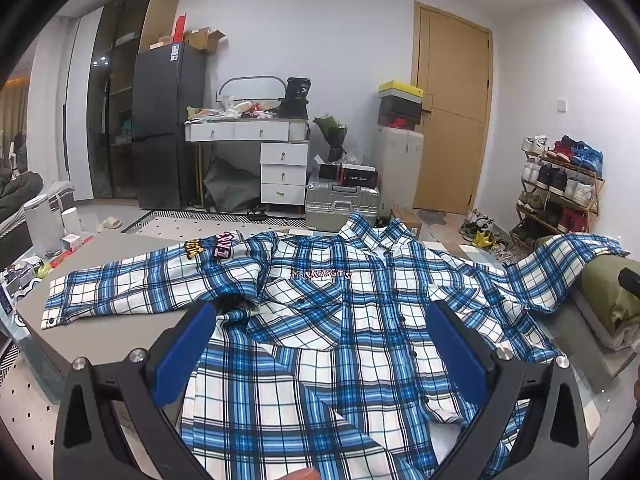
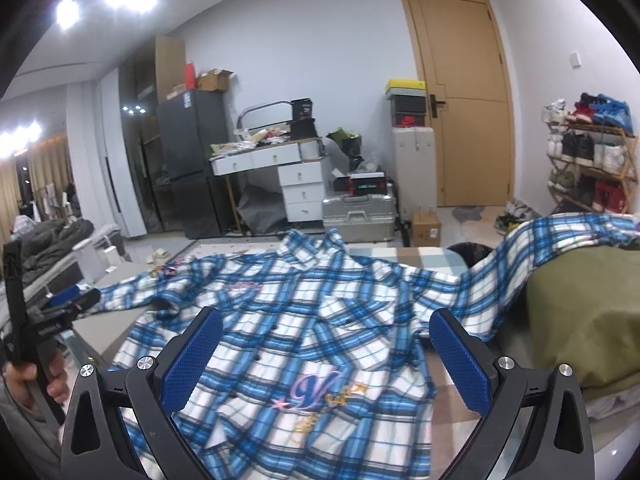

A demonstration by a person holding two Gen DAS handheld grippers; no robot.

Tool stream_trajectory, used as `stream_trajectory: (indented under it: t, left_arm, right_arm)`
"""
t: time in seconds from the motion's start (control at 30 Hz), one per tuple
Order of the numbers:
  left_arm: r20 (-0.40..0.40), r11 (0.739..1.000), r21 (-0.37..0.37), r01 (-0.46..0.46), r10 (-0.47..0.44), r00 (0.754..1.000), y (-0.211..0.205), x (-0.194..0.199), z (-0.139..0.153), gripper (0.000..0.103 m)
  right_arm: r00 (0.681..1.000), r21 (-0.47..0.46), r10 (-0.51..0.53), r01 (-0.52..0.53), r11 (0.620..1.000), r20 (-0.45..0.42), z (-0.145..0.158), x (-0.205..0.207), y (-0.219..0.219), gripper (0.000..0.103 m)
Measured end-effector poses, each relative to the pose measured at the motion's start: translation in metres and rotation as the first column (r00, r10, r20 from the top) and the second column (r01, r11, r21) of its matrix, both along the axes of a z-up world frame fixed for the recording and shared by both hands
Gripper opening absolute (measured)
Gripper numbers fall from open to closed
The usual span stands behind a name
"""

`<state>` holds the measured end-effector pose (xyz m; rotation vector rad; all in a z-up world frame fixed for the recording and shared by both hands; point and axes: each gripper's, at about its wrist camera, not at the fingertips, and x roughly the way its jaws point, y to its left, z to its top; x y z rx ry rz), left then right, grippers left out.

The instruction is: Fold large clothes

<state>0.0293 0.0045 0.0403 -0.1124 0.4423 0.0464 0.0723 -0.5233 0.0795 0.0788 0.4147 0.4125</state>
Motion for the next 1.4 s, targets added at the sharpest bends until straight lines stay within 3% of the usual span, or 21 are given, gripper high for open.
stream_trajectory:
  t: [0.2,0.43,0.57,0.77,0.9,0.97,1.13,1.3,1.4]
  left_arm:
    - [-0.031,1.000,-0.006,0.001,-0.001,1.000,0.001,0.011,-0.011,0.102]
    - [-0.055,1.000,-0.018,0.008,-0.009,0.998,-0.001,0.025,-0.022,0.102]
    - [-0.050,1.000,-0.020,0.021,-0.022,0.999,-0.004,0.035,-0.022,0.102]
    - [-0.035,0.998,-0.040,0.044,-0.046,0.998,0.000,0.051,-0.004,0.102]
    - [-0.059,0.998,-0.044,0.049,-0.051,0.997,0.004,0.059,0.002,0.102]
    - [-0.081,0.998,-0.033,0.050,-0.053,0.995,0.000,0.062,-0.004,0.102]
    - [-0.111,0.994,-0.087,0.069,-0.079,0.991,-0.005,0.067,-0.021,0.102]
    - [-0.133,0.994,-0.090,0.067,-0.079,0.988,-0.011,0.068,-0.031,0.102]
    - [-0.154,0.994,-0.089,0.058,-0.071,0.986,-0.009,0.068,-0.036,0.102]
  right_arm:
    - [0.998,-0.012,-0.052,0.051,0.999,-0.038,-0.012,0.012,-0.010,0.103]
    - [0.982,0.035,-0.172,0.175,0.984,-0.075,-0.019,0.022,-0.046,0.103]
    - [0.960,0.073,-0.259,0.268,0.961,-0.110,-0.004,0.032,-0.088,0.103]
    - [0.928,0.116,-0.351,0.365,0.924,-0.124,0.042,0.051,-0.142,0.103]
    - [0.884,0.162,-0.415,0.451,0.878,-0.216,0.050,0.082,-0.192,0.103]
    - [0.857,0.192,-0.425,0.487,0.852,-0.292,0.045,0.101,-0.215,0.103]
    - [0.770,0.216,-0.451,0.584,0.782,-0.451,0.017,0.149,-0.265,0.093]
    - [0.714,0.221,-0.485,0.650,0.727,-0.506,0.006,0.178,-0.292,0.092]
    - [0.673,0.174,-0.529,0.687,0.706,-0.517,0.003,0.196,-0.295,0.093]
